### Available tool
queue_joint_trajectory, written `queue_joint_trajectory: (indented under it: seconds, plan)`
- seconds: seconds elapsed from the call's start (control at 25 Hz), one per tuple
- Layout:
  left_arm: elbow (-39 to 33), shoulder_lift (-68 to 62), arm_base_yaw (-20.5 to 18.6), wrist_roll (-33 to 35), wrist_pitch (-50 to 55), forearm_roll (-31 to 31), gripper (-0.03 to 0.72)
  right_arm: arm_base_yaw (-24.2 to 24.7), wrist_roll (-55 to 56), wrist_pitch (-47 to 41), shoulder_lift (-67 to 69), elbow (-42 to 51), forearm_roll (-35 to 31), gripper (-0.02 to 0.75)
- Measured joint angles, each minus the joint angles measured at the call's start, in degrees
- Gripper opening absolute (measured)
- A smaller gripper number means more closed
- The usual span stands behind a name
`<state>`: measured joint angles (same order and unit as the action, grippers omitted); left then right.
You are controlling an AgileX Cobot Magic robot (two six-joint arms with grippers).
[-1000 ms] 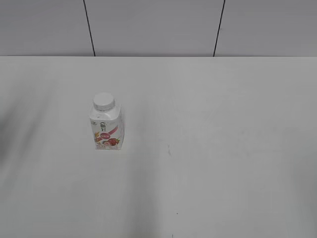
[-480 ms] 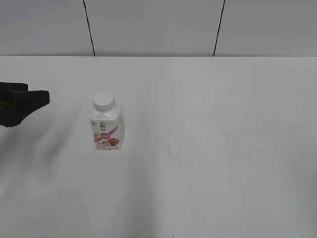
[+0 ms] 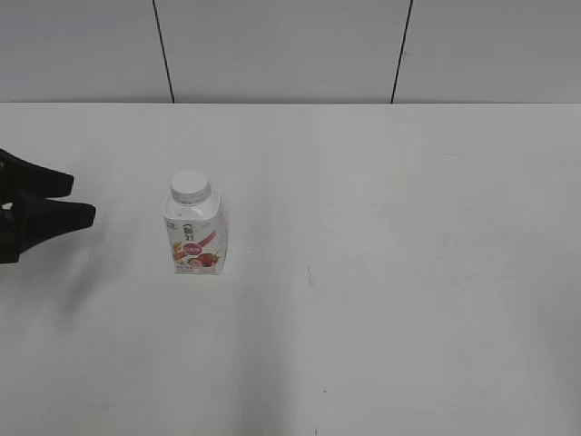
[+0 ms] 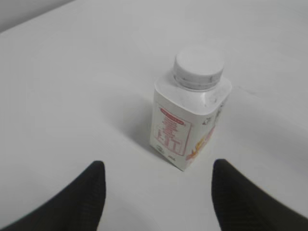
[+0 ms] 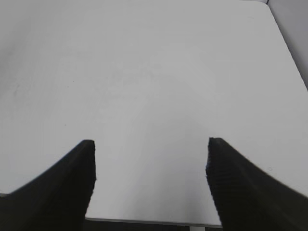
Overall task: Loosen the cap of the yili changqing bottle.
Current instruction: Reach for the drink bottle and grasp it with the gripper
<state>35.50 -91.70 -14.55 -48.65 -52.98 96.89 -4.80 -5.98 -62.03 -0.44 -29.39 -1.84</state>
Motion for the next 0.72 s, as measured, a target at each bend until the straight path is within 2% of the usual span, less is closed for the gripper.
queue_joint_trajectory:
  seconds: [0.32,0.56,0.72]
  plan:
    - [8.8,-15.0,0.0,0.9,-13.1,7.6,0.436,0.0,0.0,0.0,0.0,0.0,0.0,0.565]
    - [14.7,-22.3,0.0,1.5,-15.4,8.3,0.436,0.0,0.0,0.0,0.0,0.0,0.0,0.565]
    - [15.8,-24.5,0.0,3.9,-15.6,8.3,0.436,0.0,0.0,0.0,0.0,0.0,0.0,0.565]
